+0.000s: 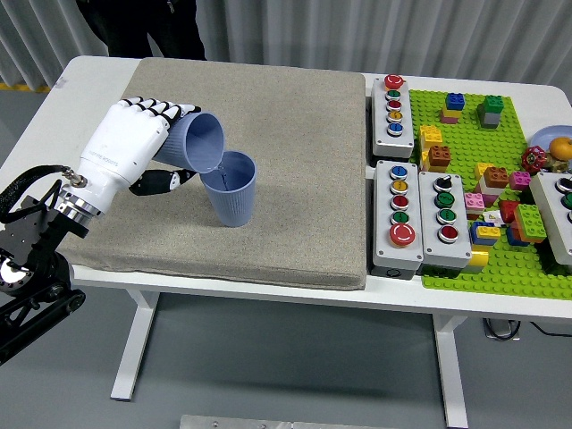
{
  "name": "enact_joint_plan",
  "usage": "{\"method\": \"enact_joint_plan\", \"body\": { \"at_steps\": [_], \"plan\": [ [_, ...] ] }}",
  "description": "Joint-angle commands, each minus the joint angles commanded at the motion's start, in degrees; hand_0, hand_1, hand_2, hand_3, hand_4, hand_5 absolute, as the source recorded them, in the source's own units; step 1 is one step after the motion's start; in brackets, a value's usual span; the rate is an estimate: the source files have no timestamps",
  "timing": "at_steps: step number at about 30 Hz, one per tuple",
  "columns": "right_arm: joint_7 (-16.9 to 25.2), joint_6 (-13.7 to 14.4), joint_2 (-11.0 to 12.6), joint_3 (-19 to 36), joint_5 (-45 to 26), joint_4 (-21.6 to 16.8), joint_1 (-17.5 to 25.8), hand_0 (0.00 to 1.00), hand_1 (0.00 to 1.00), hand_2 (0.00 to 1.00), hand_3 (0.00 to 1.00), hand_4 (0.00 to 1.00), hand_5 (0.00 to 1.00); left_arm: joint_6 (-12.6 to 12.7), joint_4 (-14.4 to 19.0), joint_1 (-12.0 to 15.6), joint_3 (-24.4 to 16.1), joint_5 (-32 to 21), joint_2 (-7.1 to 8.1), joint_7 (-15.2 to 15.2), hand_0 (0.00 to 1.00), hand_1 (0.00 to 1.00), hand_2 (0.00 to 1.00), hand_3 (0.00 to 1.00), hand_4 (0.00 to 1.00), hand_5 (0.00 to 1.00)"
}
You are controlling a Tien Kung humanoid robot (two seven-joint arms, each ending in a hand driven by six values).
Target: Pick cup pour cup place
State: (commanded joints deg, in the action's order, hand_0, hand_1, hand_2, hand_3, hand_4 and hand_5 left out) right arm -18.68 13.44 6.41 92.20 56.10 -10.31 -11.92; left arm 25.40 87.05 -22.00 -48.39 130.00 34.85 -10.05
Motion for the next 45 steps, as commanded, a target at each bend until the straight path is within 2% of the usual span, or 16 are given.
{"method": "enact_joint_plan", "body": {
  "at_steps": [1,22,45],
  "plan": [
    [0.00,0.00,0.00,0.00,-0.01,0.00,0.02,0.703,0.632,0.563,0.571,0.002,0.072,0.00,0.03,-0.01,-0.03,0.00,0.00,-0.02,0.510,0.534,0.673,0.604,0.717,0.189],
    [0.18,-0.02,0.17,-0.22,-0.35,0.00,-0.29,0.703,0.632,0.563,0.572,0.002,0.072,-0.26,-0.13,-1.62,1.22,0.00,1.16,-0.77,0.511,0.532,0.666,0.598,0.717,0.200],
    [0.39,0.13,0.52,-0.95,-1.26,0.00,-0.85,0.703,0.632,0.563,0.573,0.002,0.070,-0.95,0.91,-4.53,3.03,0.00,3.47,-1.66,0.507,0.526,0.661,0.589,0.717,0.201]
  ]
}}
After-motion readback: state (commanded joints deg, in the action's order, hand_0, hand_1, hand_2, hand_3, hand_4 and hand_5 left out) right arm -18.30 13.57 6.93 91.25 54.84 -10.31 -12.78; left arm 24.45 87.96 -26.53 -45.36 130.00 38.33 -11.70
